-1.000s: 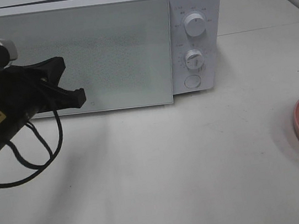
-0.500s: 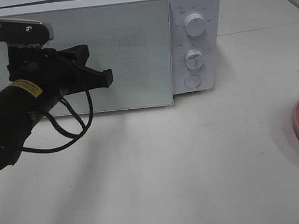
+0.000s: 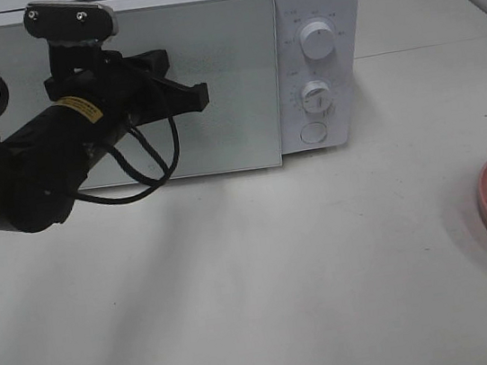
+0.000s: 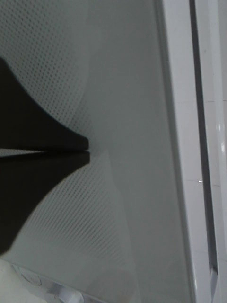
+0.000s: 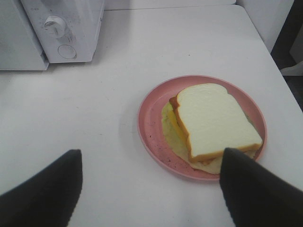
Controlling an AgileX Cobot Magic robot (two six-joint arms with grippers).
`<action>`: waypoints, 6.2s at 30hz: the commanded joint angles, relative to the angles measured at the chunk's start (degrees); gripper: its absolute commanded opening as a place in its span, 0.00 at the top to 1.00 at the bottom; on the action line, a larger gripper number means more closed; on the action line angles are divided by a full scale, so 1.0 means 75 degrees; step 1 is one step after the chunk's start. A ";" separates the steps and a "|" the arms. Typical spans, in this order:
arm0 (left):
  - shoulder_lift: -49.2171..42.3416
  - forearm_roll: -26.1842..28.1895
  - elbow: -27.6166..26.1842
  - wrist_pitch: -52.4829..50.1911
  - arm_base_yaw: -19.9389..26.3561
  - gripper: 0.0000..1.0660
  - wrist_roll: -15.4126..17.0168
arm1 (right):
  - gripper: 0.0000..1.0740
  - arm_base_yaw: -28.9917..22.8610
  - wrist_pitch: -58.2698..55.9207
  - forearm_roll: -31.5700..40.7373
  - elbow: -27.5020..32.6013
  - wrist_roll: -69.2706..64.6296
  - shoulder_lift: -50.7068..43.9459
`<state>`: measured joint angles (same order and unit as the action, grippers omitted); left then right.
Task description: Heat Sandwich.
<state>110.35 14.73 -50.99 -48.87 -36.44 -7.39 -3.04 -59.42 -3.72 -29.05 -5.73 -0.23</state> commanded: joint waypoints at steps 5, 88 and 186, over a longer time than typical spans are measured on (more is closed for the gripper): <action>0.0313 0.0084 -0.0634 0.0275 -0.0092 1.00 -0.0015 | 0.29 0.0061 0.0000 0.0023 0.0008 0.0084 -0.0199; -0.3254 0.0176 -0.0076 1.3018 0.2131 0.06 -0.0527 | 0.29 0.0061 0.0000 0.0023 0.0008 0.0084 -0.0199; -1.4950 -0.1604 0.3025 1.4377 0.4943 0.06 0.0451 | 0.29 0.0061 0.0000 0.0015 0.0008 0.0076 -0.0206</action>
<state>-0.23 2.46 -28.53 59.59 0.34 -3.95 -3.04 -59.42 -3.61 -29.05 -5.73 -0.23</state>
